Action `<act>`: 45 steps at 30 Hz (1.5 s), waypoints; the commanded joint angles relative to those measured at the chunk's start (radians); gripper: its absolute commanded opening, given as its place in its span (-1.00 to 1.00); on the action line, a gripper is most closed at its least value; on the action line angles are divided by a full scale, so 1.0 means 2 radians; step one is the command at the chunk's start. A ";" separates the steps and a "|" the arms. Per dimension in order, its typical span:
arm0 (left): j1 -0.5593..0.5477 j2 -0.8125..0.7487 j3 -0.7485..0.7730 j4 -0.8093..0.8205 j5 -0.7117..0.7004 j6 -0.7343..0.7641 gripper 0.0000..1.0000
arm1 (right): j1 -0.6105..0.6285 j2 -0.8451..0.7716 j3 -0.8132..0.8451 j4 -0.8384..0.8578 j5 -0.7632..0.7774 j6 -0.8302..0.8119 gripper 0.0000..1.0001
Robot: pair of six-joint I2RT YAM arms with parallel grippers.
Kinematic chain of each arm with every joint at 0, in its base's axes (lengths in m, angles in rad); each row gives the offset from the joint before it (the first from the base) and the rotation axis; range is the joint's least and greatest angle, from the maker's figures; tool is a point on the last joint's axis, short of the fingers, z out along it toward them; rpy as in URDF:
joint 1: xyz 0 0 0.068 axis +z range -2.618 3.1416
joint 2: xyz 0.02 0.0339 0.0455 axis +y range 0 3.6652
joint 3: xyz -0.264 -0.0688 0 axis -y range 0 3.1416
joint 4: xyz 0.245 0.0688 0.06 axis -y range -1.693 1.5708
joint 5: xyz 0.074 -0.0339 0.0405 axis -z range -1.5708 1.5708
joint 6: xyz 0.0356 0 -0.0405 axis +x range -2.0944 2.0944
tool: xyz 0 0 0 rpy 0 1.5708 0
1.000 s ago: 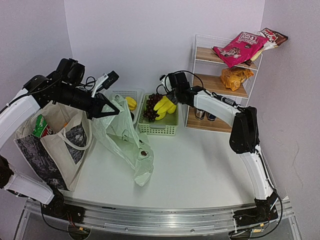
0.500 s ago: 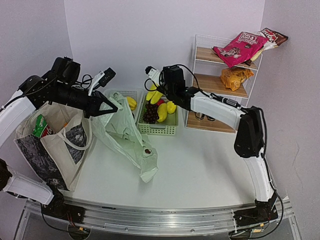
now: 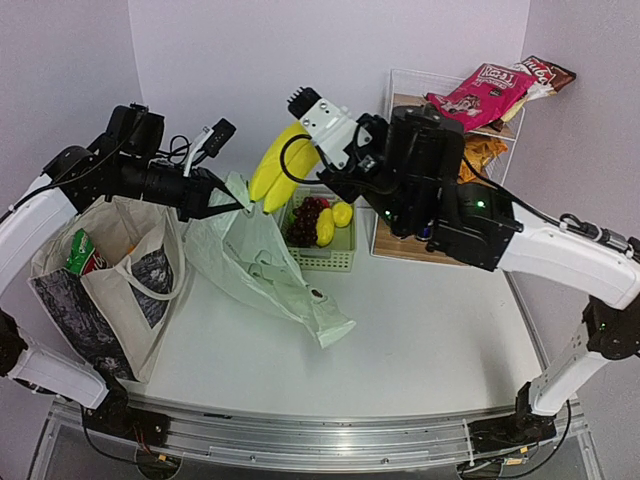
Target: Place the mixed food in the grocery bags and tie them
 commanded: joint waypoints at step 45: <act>0.047 0.037 0.071 0.141 0.160 -0.211 -1.00 | 0.015 0.087 0.007 -0.234 -0.111 0.369 -0.04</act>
